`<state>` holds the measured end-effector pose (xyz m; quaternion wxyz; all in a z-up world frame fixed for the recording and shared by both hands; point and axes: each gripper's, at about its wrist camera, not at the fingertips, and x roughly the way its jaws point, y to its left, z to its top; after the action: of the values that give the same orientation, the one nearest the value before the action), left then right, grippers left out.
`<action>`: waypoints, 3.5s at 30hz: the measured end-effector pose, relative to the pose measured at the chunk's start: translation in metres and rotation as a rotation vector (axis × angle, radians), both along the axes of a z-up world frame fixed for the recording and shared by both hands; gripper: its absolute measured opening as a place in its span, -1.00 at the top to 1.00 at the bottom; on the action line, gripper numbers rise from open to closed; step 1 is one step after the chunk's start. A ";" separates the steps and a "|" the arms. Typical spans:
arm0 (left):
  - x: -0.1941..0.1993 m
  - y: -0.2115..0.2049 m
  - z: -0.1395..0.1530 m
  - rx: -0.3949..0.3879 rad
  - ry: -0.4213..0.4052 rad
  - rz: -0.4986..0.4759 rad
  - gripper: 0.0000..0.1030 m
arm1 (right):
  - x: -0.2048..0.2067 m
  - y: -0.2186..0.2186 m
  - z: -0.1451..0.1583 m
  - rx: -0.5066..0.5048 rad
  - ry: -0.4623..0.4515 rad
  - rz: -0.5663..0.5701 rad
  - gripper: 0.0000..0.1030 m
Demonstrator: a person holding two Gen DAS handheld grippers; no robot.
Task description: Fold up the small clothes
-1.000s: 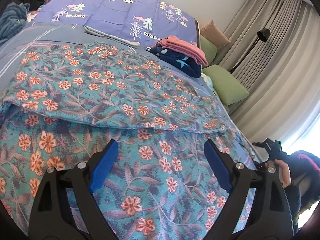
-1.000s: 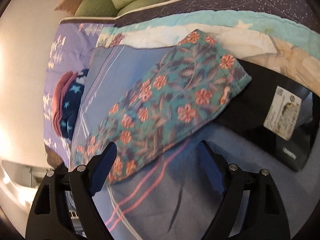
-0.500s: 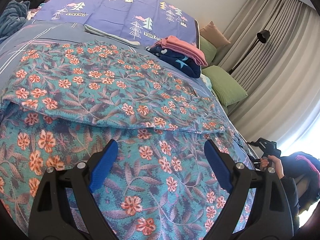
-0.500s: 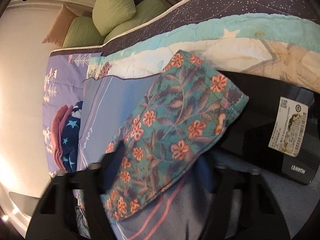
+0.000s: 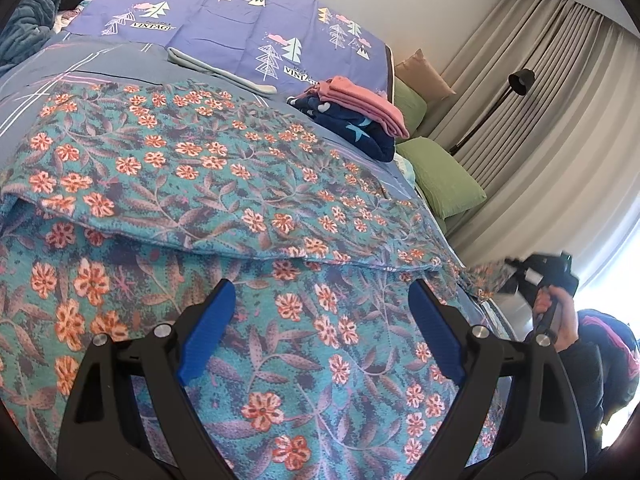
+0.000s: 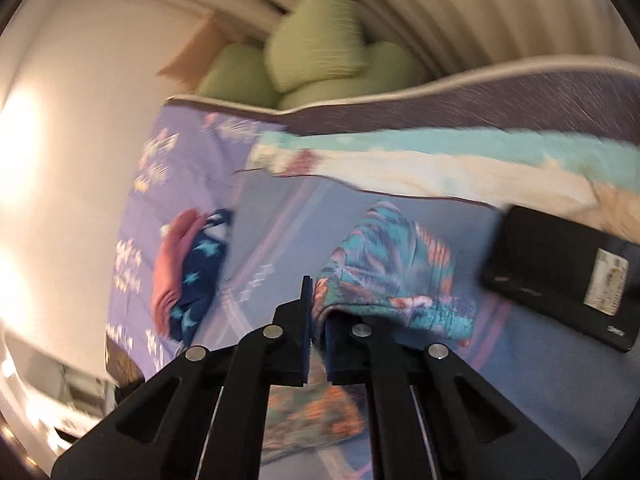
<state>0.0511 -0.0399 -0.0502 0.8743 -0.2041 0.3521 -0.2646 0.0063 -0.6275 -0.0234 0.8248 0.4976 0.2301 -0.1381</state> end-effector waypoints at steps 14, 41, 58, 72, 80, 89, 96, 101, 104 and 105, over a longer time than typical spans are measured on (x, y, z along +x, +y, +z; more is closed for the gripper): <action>-0.003 0.012 0.002 -0.087 -0.028 0.011 -0.74 | 0.092 0.206 0.084 -0.064 -0.203 0.478 0.88; -0.086 0.125 0.003 -0.305 -0.237 0.754 -0.86 | 0.172 0.515 0.023 0.053 -0.091 1.203 -0.16; -0.085 0.131 0.002 -0.307 -0.219 0.796 -0.88 | 0.182 0.588 0.026 -0.016 0.033 1.320 -0.31; -0.080 0.132 -0.001 -0.306 -0.201 0.788 -0.89 | 0.175 0.551 0.024 0.032 -0.009 1.295 -0.32; -0.076 0.131 -0.001 -0.292 -0.181 0.779 -0.89 | 0.138 0.483 0.013 -0.114 -0.028 1.167 -0.32; -0.072 0.126 -0.001 -0.258 -0.164 0.760 -0.90 | 0.157 0.308 -0.031 -0.252 0.111 0.727 0.41; -0.069 0.123 0.001 -0.226 -0.156 0.748 -0.90 | 0.159 0.260 -0.047 -0.225 0.049 0.644 0.91; -0.068 0.120 0.002 -0.204 -0.152 0.743 -0.90 | 0.163 0.258 -0.042 -0.248 0.035 0.615 0.91; -0.068 0.118 0.003 -0.197 -0.157 0.737 -0.90 | 0.164 0.246 -0.045 -0.225 0.027 0.549 0.88; -0.068 0.118 0.004 -0.195 -0.161 0.731 -0.90 | 0.163 0.240 -0.047 -0.227 0.042 0.501 0.82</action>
<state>-0.0174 0.0779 -0.0463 0.9122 -0.3769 0.1595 0.0172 0.1692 -0.3874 -0.0700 0.8789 0.3264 0.3461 0.0352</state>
